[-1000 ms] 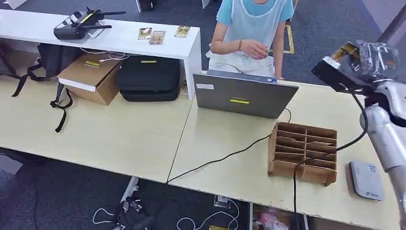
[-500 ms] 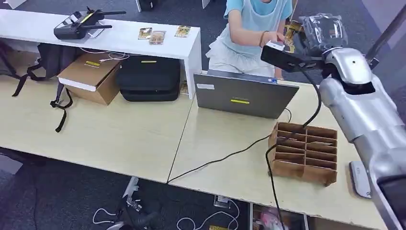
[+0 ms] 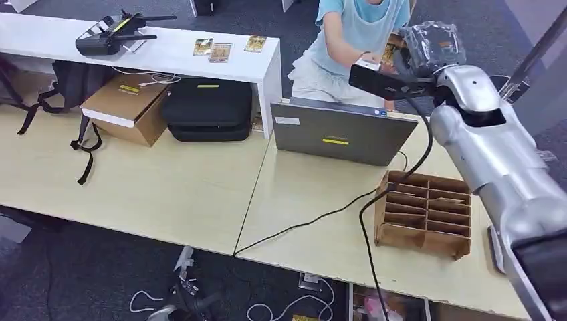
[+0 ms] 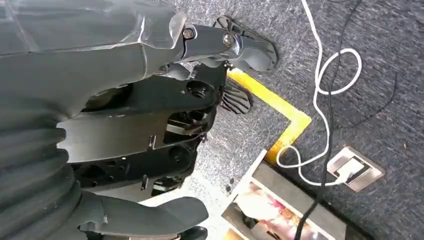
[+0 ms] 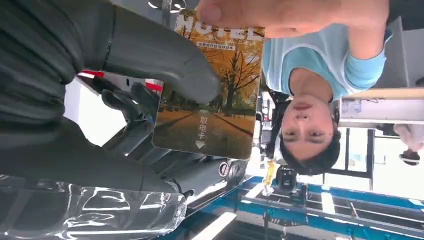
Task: Pass the card to the sensor for recognition and then transmit it.
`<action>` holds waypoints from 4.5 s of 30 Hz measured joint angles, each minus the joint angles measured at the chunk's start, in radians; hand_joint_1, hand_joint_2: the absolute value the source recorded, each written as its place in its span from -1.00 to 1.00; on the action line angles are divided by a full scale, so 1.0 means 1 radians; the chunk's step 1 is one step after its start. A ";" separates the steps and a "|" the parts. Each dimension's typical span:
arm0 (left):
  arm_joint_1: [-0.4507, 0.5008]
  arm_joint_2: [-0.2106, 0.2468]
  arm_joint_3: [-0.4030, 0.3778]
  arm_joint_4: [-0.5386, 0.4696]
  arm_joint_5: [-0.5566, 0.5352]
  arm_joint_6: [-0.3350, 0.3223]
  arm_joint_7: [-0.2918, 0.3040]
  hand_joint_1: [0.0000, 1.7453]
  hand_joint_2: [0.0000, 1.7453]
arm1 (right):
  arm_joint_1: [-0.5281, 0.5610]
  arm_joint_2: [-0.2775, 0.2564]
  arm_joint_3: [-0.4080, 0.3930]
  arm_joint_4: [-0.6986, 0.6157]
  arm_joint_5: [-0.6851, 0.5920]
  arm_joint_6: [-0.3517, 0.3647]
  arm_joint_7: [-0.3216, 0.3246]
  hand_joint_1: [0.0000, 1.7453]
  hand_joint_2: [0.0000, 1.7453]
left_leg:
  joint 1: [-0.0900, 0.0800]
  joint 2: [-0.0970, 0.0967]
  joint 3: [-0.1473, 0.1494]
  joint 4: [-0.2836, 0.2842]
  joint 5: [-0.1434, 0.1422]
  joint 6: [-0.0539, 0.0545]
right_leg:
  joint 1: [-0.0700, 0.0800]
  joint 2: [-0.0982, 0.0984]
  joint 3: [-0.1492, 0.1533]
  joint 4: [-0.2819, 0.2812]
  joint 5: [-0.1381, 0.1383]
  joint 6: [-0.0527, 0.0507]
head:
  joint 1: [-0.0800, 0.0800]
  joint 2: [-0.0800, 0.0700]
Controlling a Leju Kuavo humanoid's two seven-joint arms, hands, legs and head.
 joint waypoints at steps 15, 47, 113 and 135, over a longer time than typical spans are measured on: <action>-0.012 0.000 -0.022 0.013 -0.021 -0.002 0.000 -1.00 1.00 | 0.007 0.018 -0.110 0.008 -0.237 0.114 -0.015 -1.00 1.00 | 0.000 0.000 0.000 0.000 0.000 0.000 | 0.000 0.000 0.000 0.000 0.000 0.000 | 0.000 0.000; 0.071 0.044 0.005 0.016 0.007 -0.026 0.000 -1.00 1.00 | 0.842 -0.650 -0.645 -0.929 -1.103 0.390 -0.113 -1.00 1.00 | 0.000 0.000 -0.001 0.000 -0.004 0.003 | 0.000 0.000 0.001 -0.003 -0.001 0.002 | 0.000 0.000; 0.203 0.046 0.171 -0.058 -0.177 -0.072 0.000 -1.00 1.00 | 1.367 -0.345 -0.603 -1.168 0.269 0.108 0.208 -1.00 1.00 | 0.000 0.001 0.000 -0.001 -0.004 0.003 | 0.000 0.000 0.001 -0.003 -0.002 0.003 | 0.000 0.000; 0.184 0.039 0.204 -0.058 -0.253 -0.083 0.000 -1.00 1.00 | 1.373 -0.305 -0.608 -1.112 0.347 0.110 0.225 -1.00 1.00 | 0.000 0.001 0.000 -0.001 -0.004 0.002 | 0.000 0.000 0.001 -0.003 -0.002 0.003 | 0.000 0.000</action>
